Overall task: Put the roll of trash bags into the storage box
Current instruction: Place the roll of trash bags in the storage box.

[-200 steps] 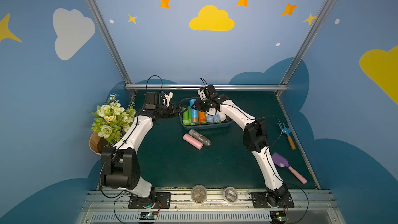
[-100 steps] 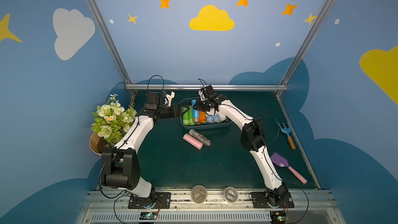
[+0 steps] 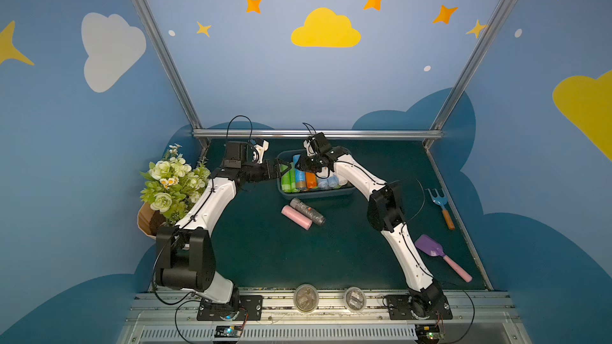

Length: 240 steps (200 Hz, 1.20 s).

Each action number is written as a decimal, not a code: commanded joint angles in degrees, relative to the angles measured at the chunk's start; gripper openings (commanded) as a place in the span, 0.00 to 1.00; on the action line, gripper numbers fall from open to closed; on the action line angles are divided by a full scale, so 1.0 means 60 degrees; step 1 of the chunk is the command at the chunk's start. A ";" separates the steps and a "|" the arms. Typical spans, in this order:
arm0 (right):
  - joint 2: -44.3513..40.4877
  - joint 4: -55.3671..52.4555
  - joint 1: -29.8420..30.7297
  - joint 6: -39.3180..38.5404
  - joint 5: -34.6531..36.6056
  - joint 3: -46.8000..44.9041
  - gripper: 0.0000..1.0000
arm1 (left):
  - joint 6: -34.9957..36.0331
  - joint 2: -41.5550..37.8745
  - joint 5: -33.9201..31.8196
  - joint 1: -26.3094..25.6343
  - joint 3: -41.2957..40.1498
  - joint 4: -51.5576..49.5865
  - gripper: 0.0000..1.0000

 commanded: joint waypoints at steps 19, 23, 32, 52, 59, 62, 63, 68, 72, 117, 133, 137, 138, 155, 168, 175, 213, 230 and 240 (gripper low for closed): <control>0.0097 -0.0025 -0.0086 -0.0086 0.0342 0.0010 0.42 | 0.0142 -0.0200 -0.0010 -0.0004 0.0059 -0.0009 1.00; 0.0108 -0.0039 -0.0082 -0.0063 0.0355 0.0020 0.42 | 0.0136 -0.0194 -0.0017 -0.0002 0.0059 -0.0008 1.00; 0.0108 -0.0042 -0.0104 -0.0013 0.0347 0.0012 0.42 | 0.0139 -0.0199 -0.0002 -0.0002 0.0074 -0.0026 1.00; 0.0108 -0.0057 -0.0108 0.0005 0.0338 0.0012 0.41 | 0.0119 -0.0206 0.0014 -0.0002 0.0074 -0.0020 1.00; 0.0107 -0.0056 -0.0105 0.0010 0.0326 0.0019 0.41 | 0.0119 -0.0214 0.0013 -0.0002 0.0074 -0.0016 1.00; 0.0108 -0.0070 -0.0105 0.0006 0.0334 0.0018 0.40 | 0.0119 -0.0210 0.0014 -0.0002 0.0074 -0.0015 1.00; 0.0108 -0.0071 -0.0105 0.0006 0.0338 0.0019 0.40 | 0.0119 -0.0204 0.0014 -0.0002 0.0074 -0.0018 1.00; 0.0095 -0.0075 -0.0092 0.0006 0.0355 0.0019 0.40 | 0.0125 -0.0199 0.0014 0.0002 0.0074 -0.0016 1.00; 0.0065 -0.0072 -0.0086 0.0003 0.0371 0.0017 0.39 | 0.0120 -0.0199 -0.0003 -0.0002 0.0074 -0.0018 1.00; -0.0459 -0.0192 0.0155 -0.0548 0.0853 -0.0032 0.40 | 0.0122 -0.0218 0.0047 -0.0007 0.0059 -0.0004 1.00; -0.0759 -0.0205 0.0188 -0.0688 0.0911 -0.0254 0.40 | 0.0154 -0.0192 0.0058 -0.0002 0.0095 -0.0081 1.00; -0.0867 -0.0176 0.0201 -0.0714 0.0927 -0.0371 0.40 | 0.0150 -0.0177 0.0058 -0.0002 0.0114 -0.0112 1.00; -0.0892 -0.0168 0.0202 -0.0728 0.0934 -0.0403 0.40 | 0.0149 -0.0174 0.0058 -0.0002 0.0116 -0.0117 1.00; -0.1462 0.0227 0.0221 -0.0811 0.0986 -0.1181 0.40 | 0.0137 -0.0149 0.0085 -0.0002 0.0147 -0.0116 1.00; -0.1883 0.0507 0.0217 -0.0855 0.1015 -0.1747 0.40 | 0.0120 -0.0193 0.0115 -0.0005 0.0118 -0.0083 1.00; -0.2103 0.0568 0.0219 -0.0926 0.1037 -0.1970 0.40 | 0.0106 -0.0224 0.0116 -0.0002 0.0104 -0.0076 1.00; -0.3072 0.1070 0.0247 -0.1157 0.0817 -0.3227 0.40 | 0.0078 -0.0171 0.0156 -0.0002 0.0086 -0.0061 1.00; -0.3579 0.1473 0.0312 -0.1346 0.0631 -0.3934 0.39 | 0.0112 -0.0138 0.0101 -0.0002 0.0119 -0.0166 1.00; -0.3939 0.1706 0.0381 -0.1541 0.0593 -0.4412 0.39 | 0.0144 -0.0162 0.0027 -0.0016 0.0083 -0.0173 1.00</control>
